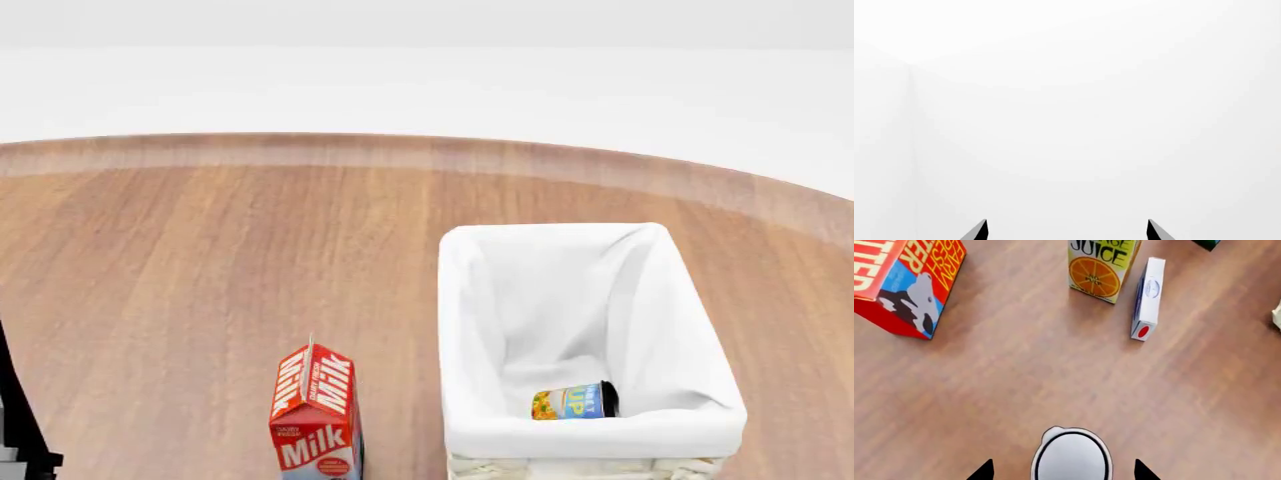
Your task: Pick up the alphabet soup and the tomato sauce, and put them in the basket.
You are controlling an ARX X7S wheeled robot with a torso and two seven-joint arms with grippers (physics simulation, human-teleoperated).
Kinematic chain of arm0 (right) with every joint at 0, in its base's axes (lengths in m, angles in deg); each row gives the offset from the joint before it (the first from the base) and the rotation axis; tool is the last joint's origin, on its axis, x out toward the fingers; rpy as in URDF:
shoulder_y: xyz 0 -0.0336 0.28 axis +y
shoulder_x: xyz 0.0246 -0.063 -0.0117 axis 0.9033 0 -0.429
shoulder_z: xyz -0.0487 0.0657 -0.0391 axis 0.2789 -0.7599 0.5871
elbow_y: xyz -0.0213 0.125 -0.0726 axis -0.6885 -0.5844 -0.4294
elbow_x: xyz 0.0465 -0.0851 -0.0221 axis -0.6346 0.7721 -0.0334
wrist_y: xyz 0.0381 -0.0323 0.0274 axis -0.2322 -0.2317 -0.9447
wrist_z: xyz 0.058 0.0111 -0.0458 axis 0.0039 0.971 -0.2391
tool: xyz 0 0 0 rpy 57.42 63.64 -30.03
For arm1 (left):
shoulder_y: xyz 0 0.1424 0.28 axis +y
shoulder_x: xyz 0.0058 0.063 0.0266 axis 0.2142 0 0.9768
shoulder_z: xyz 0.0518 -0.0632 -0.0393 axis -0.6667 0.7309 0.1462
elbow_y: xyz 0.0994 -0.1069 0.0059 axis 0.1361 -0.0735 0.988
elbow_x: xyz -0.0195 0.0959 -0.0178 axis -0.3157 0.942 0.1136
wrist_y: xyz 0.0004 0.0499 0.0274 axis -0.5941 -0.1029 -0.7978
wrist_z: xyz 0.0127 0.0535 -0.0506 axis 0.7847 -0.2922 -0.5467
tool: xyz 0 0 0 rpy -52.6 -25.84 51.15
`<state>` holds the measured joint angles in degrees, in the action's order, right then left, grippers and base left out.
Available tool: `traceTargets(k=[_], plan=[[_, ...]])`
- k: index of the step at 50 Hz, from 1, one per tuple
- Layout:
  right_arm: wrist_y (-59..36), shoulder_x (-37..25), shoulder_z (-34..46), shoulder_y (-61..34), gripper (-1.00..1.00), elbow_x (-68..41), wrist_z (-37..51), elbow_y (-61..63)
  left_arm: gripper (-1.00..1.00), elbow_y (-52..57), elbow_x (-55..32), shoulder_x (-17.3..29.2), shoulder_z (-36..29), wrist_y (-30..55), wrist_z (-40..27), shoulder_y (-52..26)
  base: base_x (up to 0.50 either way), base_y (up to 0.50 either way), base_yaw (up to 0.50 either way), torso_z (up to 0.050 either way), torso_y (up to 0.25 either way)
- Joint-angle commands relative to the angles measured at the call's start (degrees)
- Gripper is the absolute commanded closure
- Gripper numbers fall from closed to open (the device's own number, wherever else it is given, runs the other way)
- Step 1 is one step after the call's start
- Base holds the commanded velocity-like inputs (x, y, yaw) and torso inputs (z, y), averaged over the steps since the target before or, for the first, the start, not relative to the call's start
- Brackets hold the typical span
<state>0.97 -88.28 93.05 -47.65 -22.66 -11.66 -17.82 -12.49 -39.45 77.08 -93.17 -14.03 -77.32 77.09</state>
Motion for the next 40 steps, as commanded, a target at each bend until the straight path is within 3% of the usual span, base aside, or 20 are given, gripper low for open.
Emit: traceTargets(k=[1, 40], plan=[[1.7, 0.21, 0.76, 1.17, -1.0, 2.33, -2.36, -2.64, -1.0, -0.07, 0.02, 0.09, -0.15, -0.11, -0.17, 0.02, 0.0, 0.0, 0.0, 0.0, 0.0], [5.89, 1.6, 1.36, 3.01, -1.0, 5.73, -6.58, -8.87, -1.0, -0.07, -0.45, 0.6, -0.05, -0.48, -0.57, 0.16, 0.0, 0.0, 0.0, 0.0, 0.0]])
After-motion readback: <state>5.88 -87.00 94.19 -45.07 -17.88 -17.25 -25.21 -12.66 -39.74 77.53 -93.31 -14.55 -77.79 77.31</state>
